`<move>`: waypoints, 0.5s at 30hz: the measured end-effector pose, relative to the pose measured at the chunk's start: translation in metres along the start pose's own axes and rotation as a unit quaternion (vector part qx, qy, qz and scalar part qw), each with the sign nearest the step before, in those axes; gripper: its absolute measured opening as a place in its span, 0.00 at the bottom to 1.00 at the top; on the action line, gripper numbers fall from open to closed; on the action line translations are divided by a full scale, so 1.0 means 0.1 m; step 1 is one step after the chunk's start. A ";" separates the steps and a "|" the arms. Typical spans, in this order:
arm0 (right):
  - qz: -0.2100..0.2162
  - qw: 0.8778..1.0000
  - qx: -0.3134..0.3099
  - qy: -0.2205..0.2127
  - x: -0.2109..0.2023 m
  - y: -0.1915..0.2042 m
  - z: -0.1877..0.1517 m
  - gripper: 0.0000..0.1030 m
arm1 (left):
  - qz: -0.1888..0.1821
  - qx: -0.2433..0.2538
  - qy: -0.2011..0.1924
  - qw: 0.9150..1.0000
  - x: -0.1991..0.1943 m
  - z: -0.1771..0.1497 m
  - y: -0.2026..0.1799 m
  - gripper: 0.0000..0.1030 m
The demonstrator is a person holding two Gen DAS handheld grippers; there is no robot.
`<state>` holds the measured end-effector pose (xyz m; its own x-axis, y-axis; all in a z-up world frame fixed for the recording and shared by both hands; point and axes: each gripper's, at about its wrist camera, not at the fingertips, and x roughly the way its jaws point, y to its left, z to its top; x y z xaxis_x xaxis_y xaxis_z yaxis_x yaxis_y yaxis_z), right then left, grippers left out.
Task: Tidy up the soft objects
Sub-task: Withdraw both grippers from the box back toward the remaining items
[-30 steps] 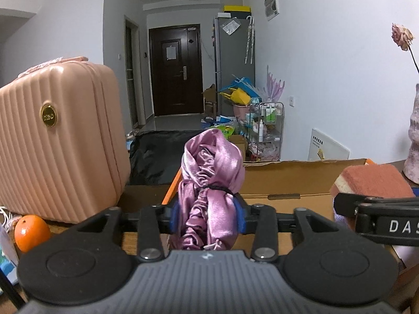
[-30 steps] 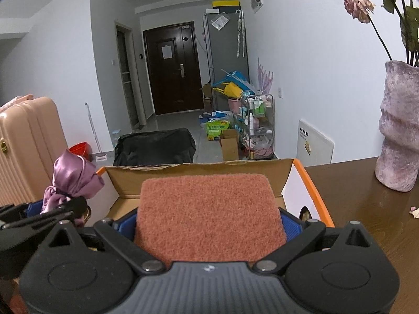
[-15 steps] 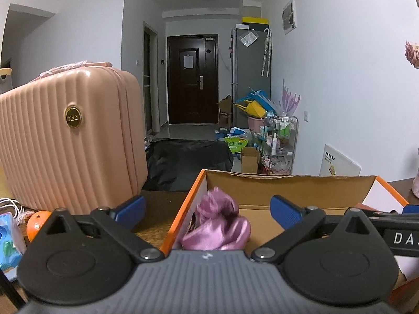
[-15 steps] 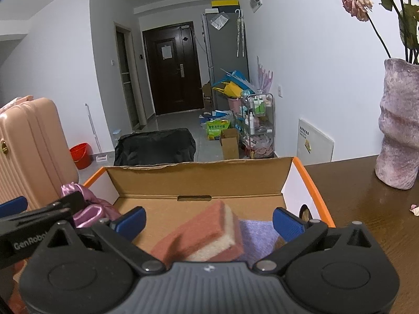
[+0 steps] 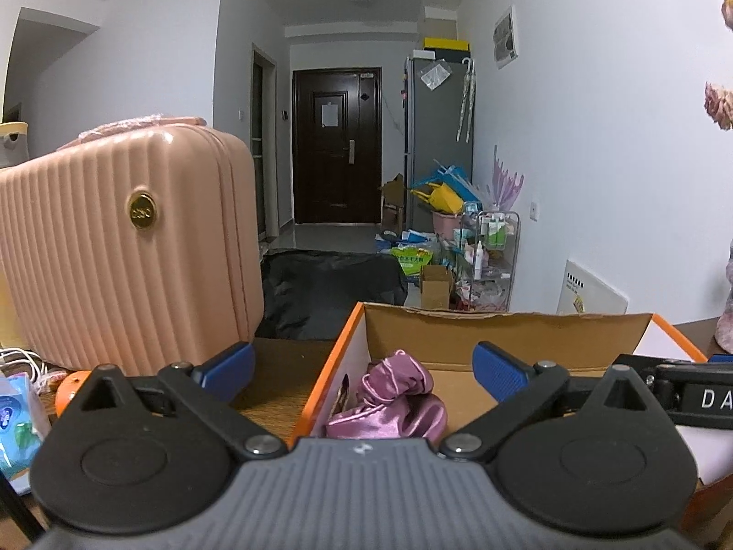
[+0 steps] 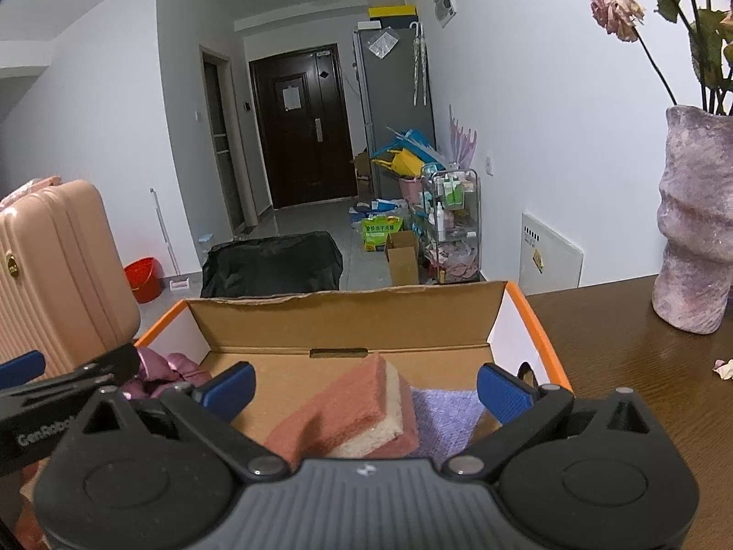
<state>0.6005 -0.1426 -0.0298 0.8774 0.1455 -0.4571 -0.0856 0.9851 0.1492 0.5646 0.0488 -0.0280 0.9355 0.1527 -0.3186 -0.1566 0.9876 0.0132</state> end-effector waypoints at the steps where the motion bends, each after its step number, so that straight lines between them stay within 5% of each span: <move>1: 0.001 1.000 0.001 -0.003 -0.02 -0.01 0.00 1.00 | -0.001 -0.001 -0.003 1.000 -0.03 0.00 0.01 1.00; 15: 0.028 0.999 -0.022 -0.041 -0.39 -0.02 -0.05 1.00 | 0.001 0.004 -0.021 1.000 -0.30 -0.08 0.12 1.00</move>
<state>0.5645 -0.1498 -0.0170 0.9061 0.1951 -0.3753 -0.1555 0.9788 0.1333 0.5328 0.0556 -0.0256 0.9477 0.1553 -0.2787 -0.1555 0.9876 0.0217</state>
